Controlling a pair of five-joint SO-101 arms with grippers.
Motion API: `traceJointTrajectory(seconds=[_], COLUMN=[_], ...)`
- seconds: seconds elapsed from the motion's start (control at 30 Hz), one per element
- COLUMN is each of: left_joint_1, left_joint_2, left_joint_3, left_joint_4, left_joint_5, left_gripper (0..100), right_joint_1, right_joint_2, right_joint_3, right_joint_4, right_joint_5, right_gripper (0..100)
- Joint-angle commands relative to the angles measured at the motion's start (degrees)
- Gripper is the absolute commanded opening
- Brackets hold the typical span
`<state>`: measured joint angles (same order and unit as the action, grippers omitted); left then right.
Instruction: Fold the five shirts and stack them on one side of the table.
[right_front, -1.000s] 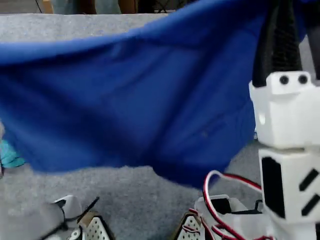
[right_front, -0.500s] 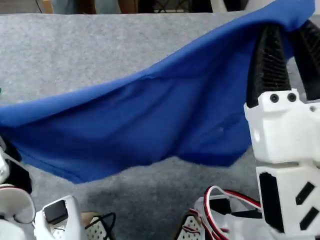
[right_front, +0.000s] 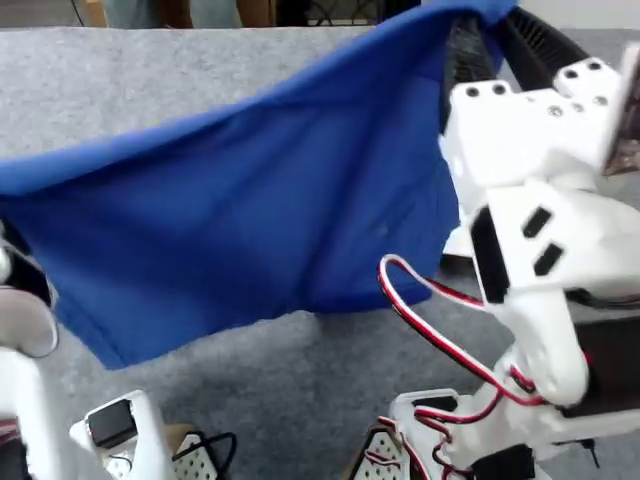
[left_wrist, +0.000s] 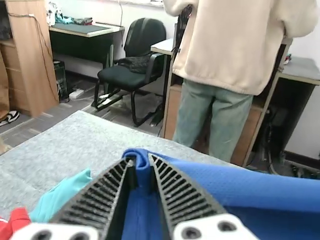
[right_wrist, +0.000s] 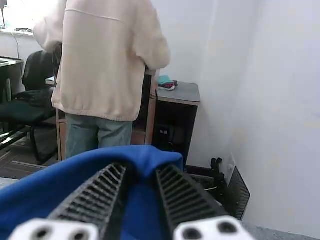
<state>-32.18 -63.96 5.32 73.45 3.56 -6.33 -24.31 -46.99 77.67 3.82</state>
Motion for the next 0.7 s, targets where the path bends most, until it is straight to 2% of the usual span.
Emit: traceJointTrajectory(seconds=[0.0,0.23,0.3,0.43,0.67], left_joint_1=[-2.7,-9.9,-10.2,-8.8,-6.7], left_joint_2=[-0.4,-0.4,-1.4,-5.2,-7.8], left_joint_3=[0.2,0.1,-1.0,-6.3,-7.9], left_joint_4=[-1.8,-1.6,-0.6,7.2,12.7], left_joint_5=[-0.4,-0.3,-0.3,-0.4,-1.7], left_gripper=[3,3,3,3,3], right_joint_1=[0.4,-0.3,-3.8,-10.0,-11.3], right_joint_2=[-0.7,-0.8,-0.8,-0.7,-0.7], right_joint_3=[-0.4,-7.2,-9.9,-15.9,-20.2], right_joint_4=[-2.4,0.4,3.1,9.7,13.5], right_joint_5=[-0.4,-0.4,-0.4,-0.4,-0.4], right_gripper=[1.4,1.4,1.4,1.4,1.4])
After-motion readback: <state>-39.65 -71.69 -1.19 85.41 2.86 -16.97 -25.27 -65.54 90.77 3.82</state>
